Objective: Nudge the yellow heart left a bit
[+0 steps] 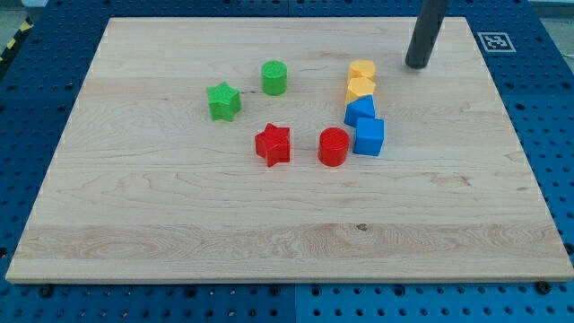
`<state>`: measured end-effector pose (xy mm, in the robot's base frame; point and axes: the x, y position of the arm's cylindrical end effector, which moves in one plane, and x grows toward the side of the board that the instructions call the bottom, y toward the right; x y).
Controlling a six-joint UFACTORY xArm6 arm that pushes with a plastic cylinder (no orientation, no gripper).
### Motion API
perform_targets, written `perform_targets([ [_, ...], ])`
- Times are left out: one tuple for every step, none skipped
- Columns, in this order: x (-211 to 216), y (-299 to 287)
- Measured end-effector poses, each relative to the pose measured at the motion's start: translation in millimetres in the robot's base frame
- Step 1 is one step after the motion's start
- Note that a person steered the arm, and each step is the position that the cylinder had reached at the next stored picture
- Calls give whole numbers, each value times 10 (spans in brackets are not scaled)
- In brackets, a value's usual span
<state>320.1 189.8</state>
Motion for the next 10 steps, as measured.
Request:
perform_targets([
  [359, -43],
  [364, -52],
  [364, -184],
  [364, -311],
  [373, -355],
  [373, -433],
  [373, -497],
  [373, -543],
  [374, -670],
  [534, -655],
])
